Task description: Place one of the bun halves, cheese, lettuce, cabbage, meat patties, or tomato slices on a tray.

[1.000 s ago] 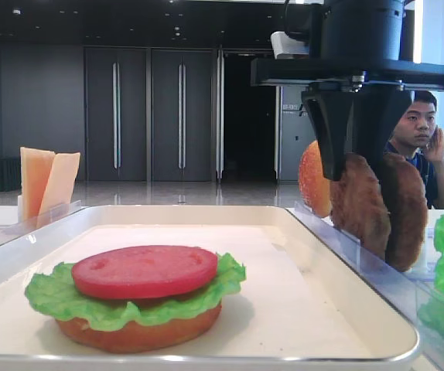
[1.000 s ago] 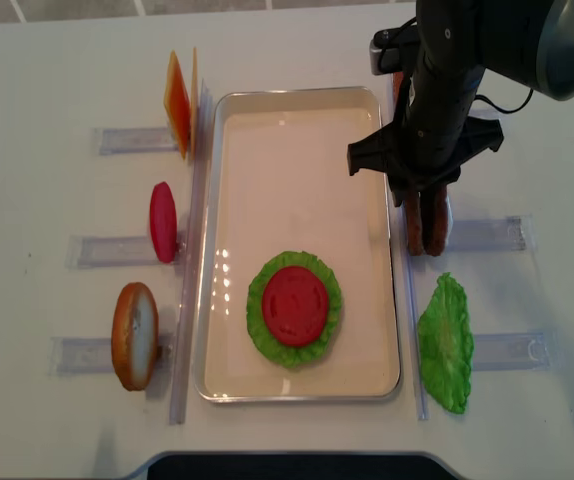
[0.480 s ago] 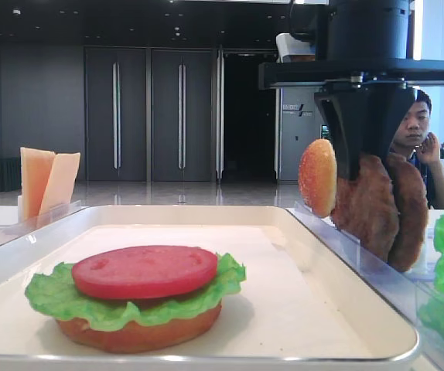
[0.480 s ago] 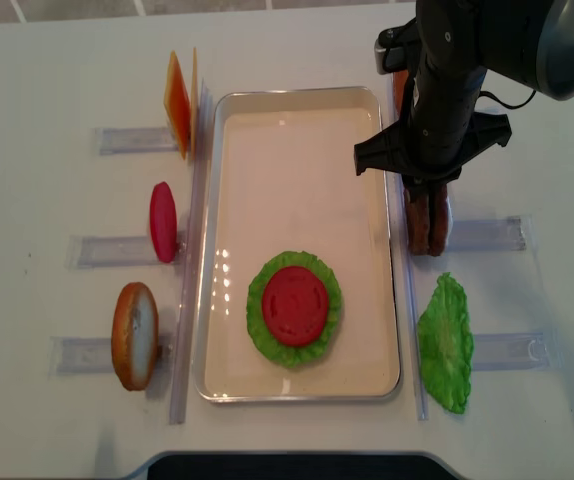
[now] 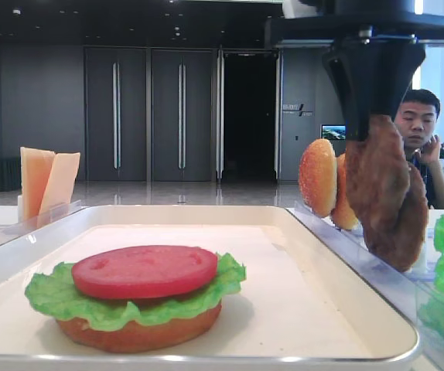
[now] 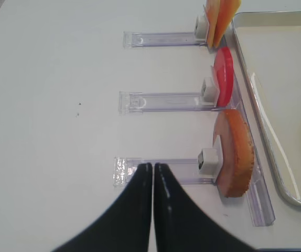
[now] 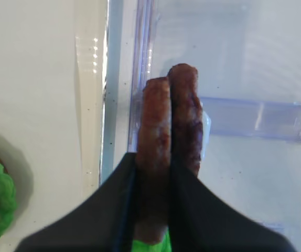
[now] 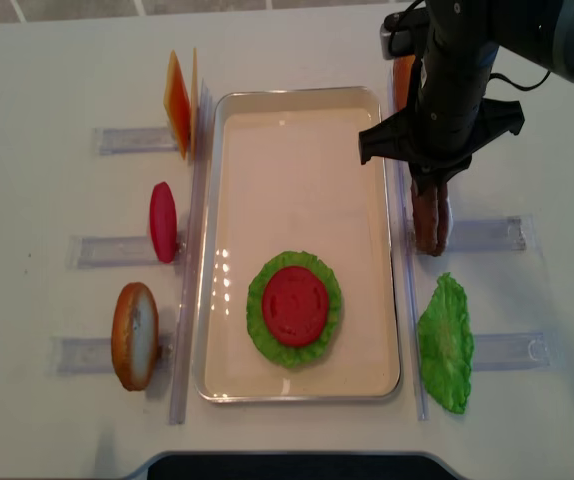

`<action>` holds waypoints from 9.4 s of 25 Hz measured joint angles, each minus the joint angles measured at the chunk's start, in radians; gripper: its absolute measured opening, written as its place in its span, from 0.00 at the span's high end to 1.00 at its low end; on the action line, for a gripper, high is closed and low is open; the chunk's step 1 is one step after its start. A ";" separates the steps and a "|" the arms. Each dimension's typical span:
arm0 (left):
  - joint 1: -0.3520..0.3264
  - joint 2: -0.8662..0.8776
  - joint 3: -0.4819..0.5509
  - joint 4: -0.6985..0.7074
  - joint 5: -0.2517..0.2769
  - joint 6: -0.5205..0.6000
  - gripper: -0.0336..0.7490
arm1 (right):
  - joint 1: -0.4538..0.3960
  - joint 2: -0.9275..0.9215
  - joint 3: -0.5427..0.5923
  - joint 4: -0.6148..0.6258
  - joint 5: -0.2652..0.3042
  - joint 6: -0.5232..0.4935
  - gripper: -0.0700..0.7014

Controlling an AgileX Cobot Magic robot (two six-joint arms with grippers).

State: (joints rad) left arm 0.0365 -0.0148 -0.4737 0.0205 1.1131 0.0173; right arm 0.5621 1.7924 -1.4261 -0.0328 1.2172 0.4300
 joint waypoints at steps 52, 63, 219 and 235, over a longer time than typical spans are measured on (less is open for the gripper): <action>0.000 0.000 0.000 0.000 0.000 0.000 0.96 | 0.187 -0.347 0.369 0.731 -0.558 -0.338 0.73; 0.000 0.000 0.000 0.000 0.000 0.000 0.96 | 0.187 -0.213 0.372 0.991 -0.582 -0.655 0.73; 0.000 0.000 0.000 0.000 0.000 0.000 0.96 | -0.043 -0.245 0.061 0.038 0.002 -0.146 0.36; 0.000 0.000 0.000 0.000 0.000 0.000 0.96 | -0.479 -0.245 0.061 0.033 0.004 -0.305 0.36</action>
State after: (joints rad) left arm 0.0365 -0.0148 -0.4737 0.0205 1.1131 0.0173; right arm 0.0834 1.5478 -1.3649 0.0000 1.2215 0.1254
